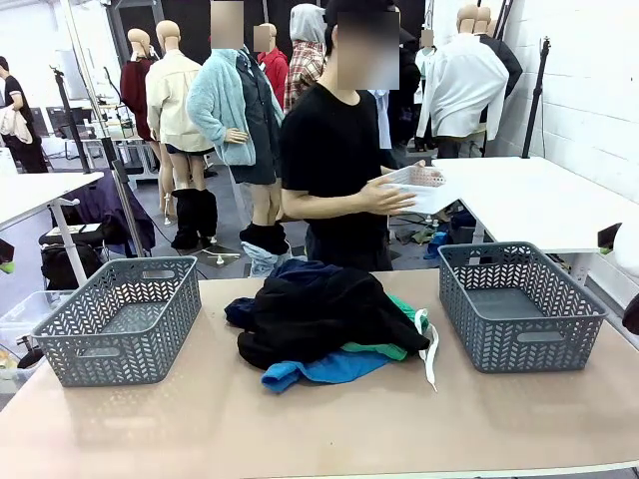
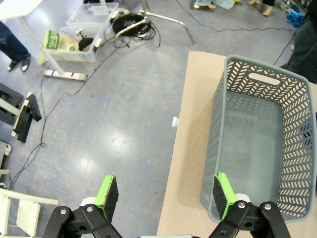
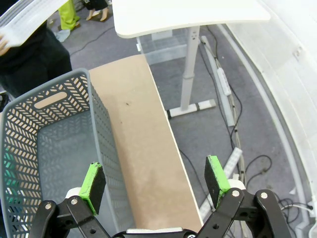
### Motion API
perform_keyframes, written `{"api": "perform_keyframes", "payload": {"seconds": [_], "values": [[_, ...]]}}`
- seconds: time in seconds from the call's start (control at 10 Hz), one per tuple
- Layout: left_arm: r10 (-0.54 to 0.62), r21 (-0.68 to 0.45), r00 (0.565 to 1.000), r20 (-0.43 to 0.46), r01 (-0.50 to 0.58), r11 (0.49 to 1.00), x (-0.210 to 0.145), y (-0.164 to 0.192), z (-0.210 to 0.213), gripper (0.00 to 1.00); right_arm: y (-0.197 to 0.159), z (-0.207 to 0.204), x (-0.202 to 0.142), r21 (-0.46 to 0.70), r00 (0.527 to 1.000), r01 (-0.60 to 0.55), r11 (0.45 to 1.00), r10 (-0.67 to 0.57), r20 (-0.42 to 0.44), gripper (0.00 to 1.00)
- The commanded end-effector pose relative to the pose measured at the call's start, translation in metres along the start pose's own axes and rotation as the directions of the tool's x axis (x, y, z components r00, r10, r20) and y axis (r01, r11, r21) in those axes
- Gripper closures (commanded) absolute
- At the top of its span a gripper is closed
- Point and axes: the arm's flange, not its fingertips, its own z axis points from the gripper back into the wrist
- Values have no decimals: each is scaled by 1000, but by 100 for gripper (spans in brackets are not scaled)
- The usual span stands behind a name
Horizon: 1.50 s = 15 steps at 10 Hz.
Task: Sort the tops and bottoms.
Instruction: Lift clothes from the center of the table with your left hand.
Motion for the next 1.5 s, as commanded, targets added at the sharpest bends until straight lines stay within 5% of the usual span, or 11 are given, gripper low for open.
{"api": "perform_keyframes", "payload": {"seconds": [0.0,1.4], "values": [[-1,-1,1000,2,1,1000,0,1,1,0,2,1,0,-7,1000,-8,1000,8,-11,0],[-1,-1,1000,2,1,1000,0,1,1,0,2,1,0,-7,1000,-8,1000,8,-11,0]]}}
